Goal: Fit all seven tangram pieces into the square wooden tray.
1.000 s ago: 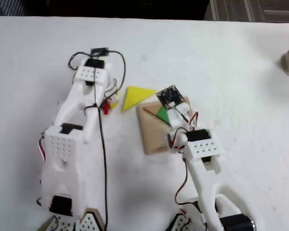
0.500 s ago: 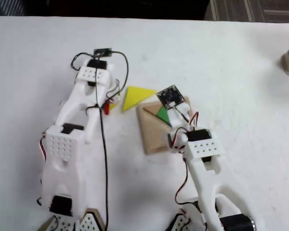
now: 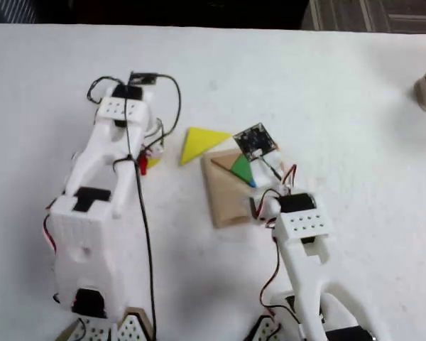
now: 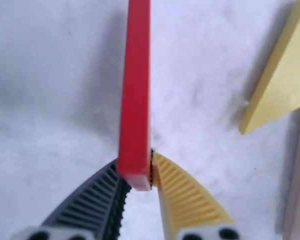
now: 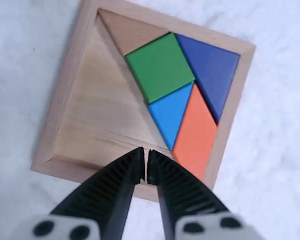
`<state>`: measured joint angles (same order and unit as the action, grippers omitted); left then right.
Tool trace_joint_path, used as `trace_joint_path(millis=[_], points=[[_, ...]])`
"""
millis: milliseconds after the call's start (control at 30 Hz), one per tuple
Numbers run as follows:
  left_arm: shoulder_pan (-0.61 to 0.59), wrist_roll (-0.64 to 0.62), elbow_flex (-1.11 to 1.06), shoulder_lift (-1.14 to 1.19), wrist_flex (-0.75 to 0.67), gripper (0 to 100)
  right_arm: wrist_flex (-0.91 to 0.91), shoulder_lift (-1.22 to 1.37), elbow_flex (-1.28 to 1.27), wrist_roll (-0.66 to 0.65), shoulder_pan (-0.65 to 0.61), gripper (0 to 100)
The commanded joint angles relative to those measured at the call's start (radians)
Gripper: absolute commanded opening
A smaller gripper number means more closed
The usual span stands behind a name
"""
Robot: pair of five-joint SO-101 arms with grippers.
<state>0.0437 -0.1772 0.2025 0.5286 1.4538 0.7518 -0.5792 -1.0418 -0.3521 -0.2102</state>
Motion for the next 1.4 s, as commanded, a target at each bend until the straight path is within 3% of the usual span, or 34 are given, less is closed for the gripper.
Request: trace_joint_path(millis=[0, 233, 367, 533, 700, 900, 1100, 1200, 1367], points=[[0.074, 0.014, -0.164, -0.220, -0.081, 2, 0.015, -0.062, 0.006, 0.000, 0.045, 2.0], [0.288, 0.008, -0.483, -0.536, -0.227, 2, 0.016, -0.067, 0.006, 0.000, 0.097, 2.0], [0.354, -0.002, -0.514, -0.552, -0.285, 2, 0.016, -0.067, 0.005, 0.000, 0.139, 2.0], [0.455, -0.146, -0.585, -0.552, -0.416, 2, 0.016, -0.067, -0.009, 0.000, 0.150, 2.0], [0.578, -0.149, -0.611, -0.552, -0.488, 2, 0.016, -0.068, -0.009, 0.000, 0.150, 2.0], [0.552, -0.155, -0.663, -0.498, -0.620, 2, 0.016, -0.067, -0.009, 0.000, 0.147, 2.0], [0.550, -0.150, -0.638, -0.426, -0.614, 3, 0.016, -0.067, -0.009, 0.000, 0.143, 2.0], [0.545, -0.157, -0.638, -0.427, -0.591, 10, 0.016, -0.067, -0.009, 0.000, 0.142, 2.0], [0.550, -0.207, -0.592, -0.427, -0.460, 30, 0.015, -0.067, -0.009, 0.000, 0.142, 2.0]])
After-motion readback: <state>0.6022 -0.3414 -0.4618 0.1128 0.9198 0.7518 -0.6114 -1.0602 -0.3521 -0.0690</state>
